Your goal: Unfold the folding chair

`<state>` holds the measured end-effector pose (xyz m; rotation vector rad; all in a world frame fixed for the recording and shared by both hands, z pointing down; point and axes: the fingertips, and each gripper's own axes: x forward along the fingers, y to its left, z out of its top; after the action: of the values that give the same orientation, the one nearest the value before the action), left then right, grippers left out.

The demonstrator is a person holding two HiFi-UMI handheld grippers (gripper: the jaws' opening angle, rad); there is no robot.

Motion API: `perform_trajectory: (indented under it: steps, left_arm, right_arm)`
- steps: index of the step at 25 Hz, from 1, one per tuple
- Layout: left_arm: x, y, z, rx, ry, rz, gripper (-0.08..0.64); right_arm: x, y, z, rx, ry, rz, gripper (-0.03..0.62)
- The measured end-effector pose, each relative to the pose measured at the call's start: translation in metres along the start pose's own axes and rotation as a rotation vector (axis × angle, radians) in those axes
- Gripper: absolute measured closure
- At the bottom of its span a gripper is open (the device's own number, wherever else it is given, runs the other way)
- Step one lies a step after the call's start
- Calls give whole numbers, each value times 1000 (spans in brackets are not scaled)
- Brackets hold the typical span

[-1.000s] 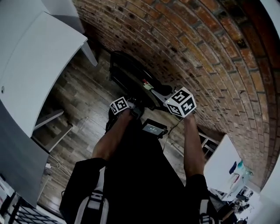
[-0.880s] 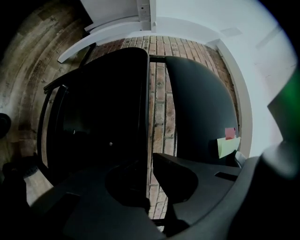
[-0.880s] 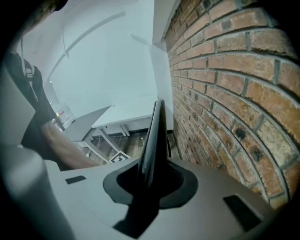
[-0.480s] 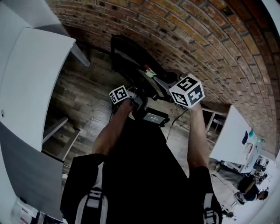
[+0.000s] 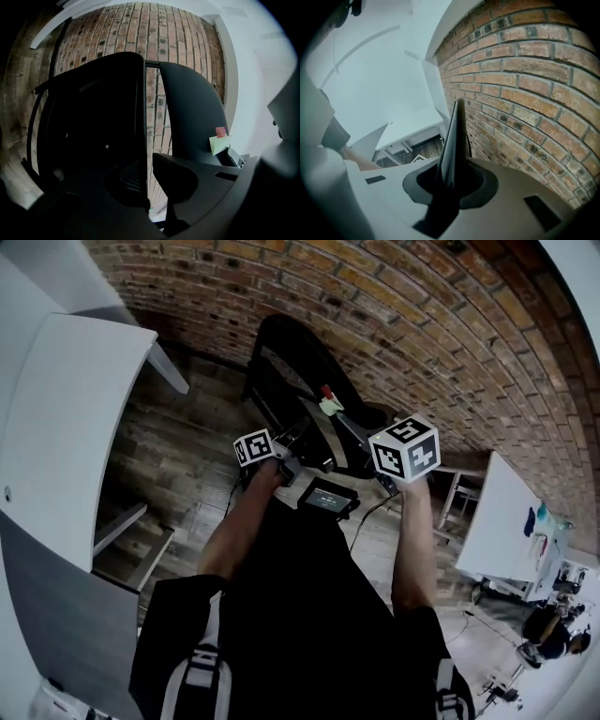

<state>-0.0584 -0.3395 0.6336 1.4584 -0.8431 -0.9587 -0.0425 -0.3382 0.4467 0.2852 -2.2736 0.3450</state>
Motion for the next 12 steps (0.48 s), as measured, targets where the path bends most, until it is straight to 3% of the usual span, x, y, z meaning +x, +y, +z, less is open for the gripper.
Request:
perform_trajectory:
  steps: [12]
  left_arm:
    - [-47, -17, -80, 18, 71, 19, 525]
  right_arm:
    - [-53, 62, -57, 28, -30, -47, 517]
